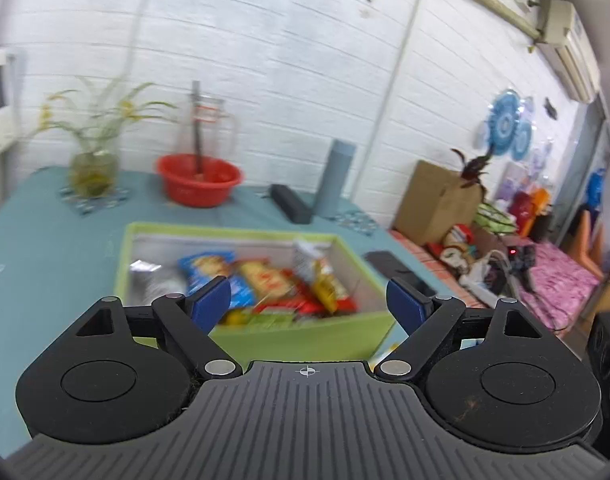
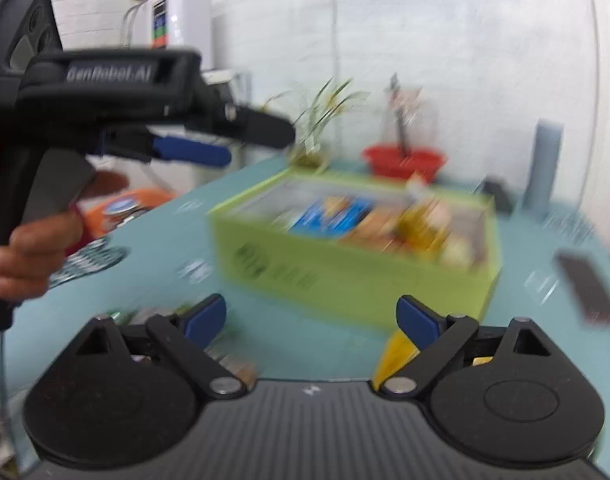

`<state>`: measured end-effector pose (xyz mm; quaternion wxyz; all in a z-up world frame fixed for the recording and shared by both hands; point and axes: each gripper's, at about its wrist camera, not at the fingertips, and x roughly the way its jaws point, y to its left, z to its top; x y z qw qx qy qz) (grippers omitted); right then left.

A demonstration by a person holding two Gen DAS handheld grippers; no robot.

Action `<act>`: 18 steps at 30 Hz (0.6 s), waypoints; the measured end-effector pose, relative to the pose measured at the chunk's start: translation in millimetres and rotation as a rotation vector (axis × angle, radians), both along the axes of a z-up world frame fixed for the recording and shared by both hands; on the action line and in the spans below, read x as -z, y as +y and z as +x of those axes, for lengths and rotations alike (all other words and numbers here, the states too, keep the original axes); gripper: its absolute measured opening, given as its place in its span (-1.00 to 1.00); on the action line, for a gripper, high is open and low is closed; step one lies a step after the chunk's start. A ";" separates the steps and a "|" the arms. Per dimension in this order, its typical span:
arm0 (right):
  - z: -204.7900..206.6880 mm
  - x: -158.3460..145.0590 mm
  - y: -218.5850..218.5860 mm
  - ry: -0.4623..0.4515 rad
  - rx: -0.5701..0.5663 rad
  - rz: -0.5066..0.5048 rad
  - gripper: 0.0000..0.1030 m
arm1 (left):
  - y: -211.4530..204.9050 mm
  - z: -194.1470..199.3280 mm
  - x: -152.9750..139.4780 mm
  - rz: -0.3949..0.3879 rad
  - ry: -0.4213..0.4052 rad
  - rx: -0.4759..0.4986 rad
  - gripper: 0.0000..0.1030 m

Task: Organize snacks
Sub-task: 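Grasp the clear bag of dark cookies with the left gripper and drop it into the box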

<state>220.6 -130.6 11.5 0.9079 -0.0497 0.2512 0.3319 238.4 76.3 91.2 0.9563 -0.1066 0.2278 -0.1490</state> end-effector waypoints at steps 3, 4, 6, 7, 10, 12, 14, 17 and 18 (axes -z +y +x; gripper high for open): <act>-36.1 28.2 20.3 0.094 -0.075 -0.003 0.80 | 16.3 -47.8 23.2 0.043 0.026 -0.082 0.42; -44.6 34.7 28.7 0.114 -0.102 -0.009 0.80 | 20.6 -57.6 31.3 0.057 0.045 -0.104 0.42; -56.2 45.1 47.1 0.142 -0.158 -0.024 0.80 | 32.9 -77.1 51.7 0.070 0.097 -0.158 0.42; -60.6 47.4 56.6 0.145 -0.176 -0.034 0.80 | 40.6 -84.6 62.6 0.062 0.130 -0.186 0.42; -67.1 52.5 82.1 0.148 -0.211 -0.058 0.80 | 60.3 -94.1 89.9 -0.001 0.233 -0.203 0.38; -62.9 56.4 95.4 0.156 -0.213 -0.076 0.80 | 69.1 -96.6 104.4 -0.064 0.289 -0.193 0.37; -58.2 59.8 108.1 0.144 -0.206 -0.109 0.80 | 69.7 -99.0 108.6 -0.085 0.292 -0.172 0.35; -52.4 64.2 125.1 0.096 -0.210 -0.158 0.80 | 66.3 -98.6 108.5 -0.092 0.286 -0.131 0.10; -52.3 64.3 129.2 0.092 -0.225 -0.162 0.79 | 64.7 -96.7 108.8 -0.096 0.289 -0.112 -0.11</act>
